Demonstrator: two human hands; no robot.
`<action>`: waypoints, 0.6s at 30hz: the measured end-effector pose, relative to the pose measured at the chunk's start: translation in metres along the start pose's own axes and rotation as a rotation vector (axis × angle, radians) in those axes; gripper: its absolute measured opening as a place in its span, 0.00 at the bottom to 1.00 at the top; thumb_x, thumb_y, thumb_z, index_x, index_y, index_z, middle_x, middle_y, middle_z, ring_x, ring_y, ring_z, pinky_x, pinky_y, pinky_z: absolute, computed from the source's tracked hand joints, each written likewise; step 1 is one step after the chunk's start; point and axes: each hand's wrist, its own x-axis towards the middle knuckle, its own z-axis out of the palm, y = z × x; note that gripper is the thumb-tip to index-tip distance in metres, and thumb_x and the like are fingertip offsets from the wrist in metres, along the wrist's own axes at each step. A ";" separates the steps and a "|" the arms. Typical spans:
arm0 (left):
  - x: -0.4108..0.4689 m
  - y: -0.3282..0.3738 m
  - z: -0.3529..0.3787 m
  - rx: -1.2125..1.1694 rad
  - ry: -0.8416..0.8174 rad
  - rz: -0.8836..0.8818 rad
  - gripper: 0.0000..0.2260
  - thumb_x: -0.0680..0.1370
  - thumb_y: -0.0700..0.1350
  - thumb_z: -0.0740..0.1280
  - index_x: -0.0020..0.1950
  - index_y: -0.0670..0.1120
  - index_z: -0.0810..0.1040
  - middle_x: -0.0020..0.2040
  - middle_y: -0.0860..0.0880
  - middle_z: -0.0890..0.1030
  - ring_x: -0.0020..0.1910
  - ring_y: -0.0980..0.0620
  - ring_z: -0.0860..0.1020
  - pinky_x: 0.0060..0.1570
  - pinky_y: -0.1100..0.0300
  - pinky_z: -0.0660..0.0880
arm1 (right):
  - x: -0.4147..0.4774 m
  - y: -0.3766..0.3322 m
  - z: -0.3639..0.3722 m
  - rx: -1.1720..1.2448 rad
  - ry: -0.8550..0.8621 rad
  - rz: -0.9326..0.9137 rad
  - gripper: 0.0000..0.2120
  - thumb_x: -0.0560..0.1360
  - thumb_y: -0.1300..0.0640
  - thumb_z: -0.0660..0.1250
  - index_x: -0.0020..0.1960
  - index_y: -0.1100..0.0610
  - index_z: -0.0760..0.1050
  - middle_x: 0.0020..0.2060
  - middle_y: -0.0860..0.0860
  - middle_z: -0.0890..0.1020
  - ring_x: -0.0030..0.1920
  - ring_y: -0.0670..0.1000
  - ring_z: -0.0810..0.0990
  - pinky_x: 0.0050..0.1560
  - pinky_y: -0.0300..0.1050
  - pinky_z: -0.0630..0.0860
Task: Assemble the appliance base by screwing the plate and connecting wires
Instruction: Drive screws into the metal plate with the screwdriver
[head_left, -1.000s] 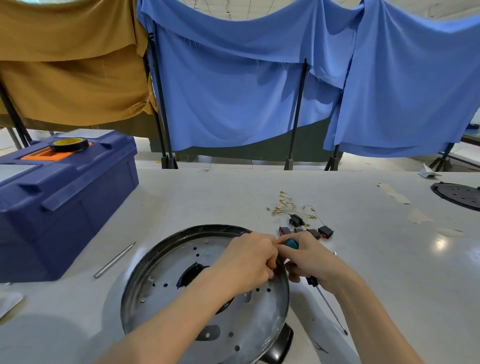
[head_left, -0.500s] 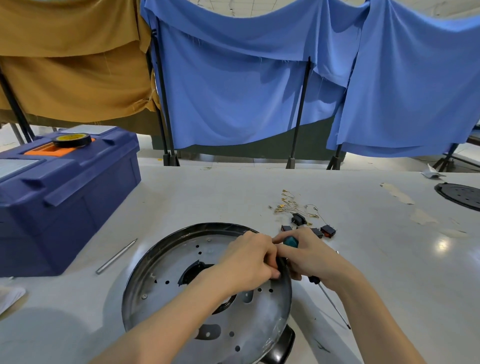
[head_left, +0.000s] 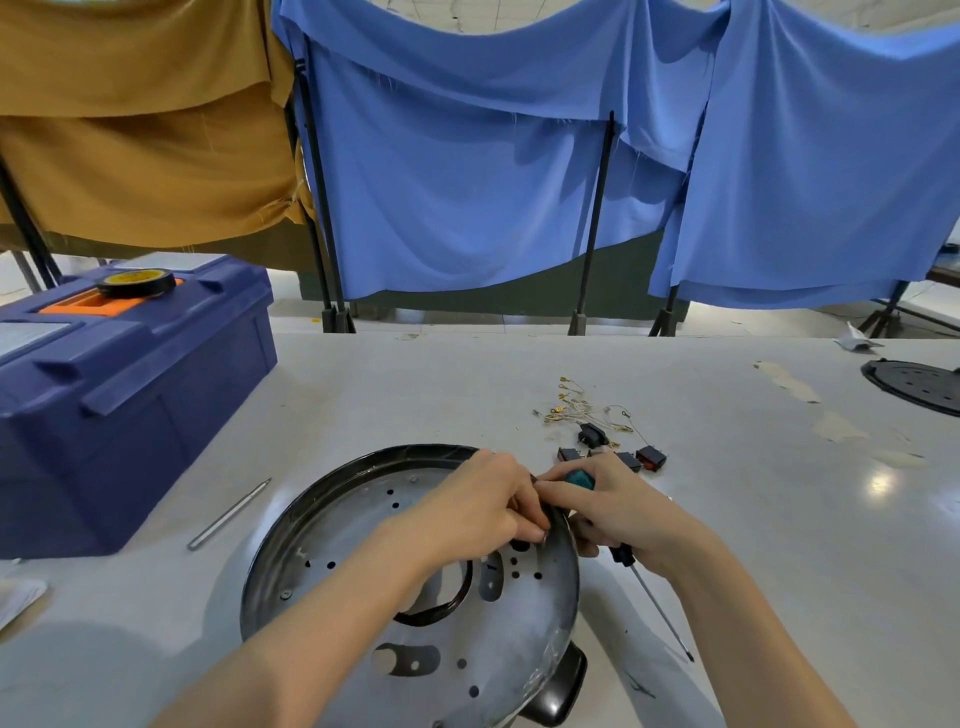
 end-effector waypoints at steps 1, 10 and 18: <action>0.000 -0.002 -0.002 -0.058 0.031 -0.020 0.06 0.73 0.38 0.74 0.49 0.45 0.86 0.44 0.50 0.84 0.43 0.57 0.80 0.46 0.67 0.76 | 0.000 0.000 -0.002 0.018 0.008 0.021 0.11 0.79 0.54 0.68 0.43 0.60 0.82 0.27 0.56 0.70 0.21 0.49 0.61 0.25 0.39 0.67; 0.009 -0.003 0.005 0.050 0.163 -0.032 0.21 0.66 0.54 0.78 0.57 0.57 0.77 0.55 0.58 0.70 0.59 0.56 0.67 0.58 0.61 0.62 | -0.004 0.026 -0.064 0.083 0.625 0.151 0.05 0.76 0.61 0.71 0.44 0.63 0.81 0.28 0.57 0.77 0.21 0.50 0.61 0.28 0.43 0.61; 0.019 0.004 0.000 0.017 -0.056 -0.140 0.13 0.71 0.46 0.75 0.55 0.56 0.82 0.61 0.50 0.78 0.69 0.46 0.65 0.69 0.57 0.61 | 0.001 0.051 -0.088 -0.123 0.779 0.368 0.06 0.71 0.71 0.73 0.44 0.67 0.76 0.27 0.57 0.76 0.23 0.52 0.66 0.28 0.43 0.65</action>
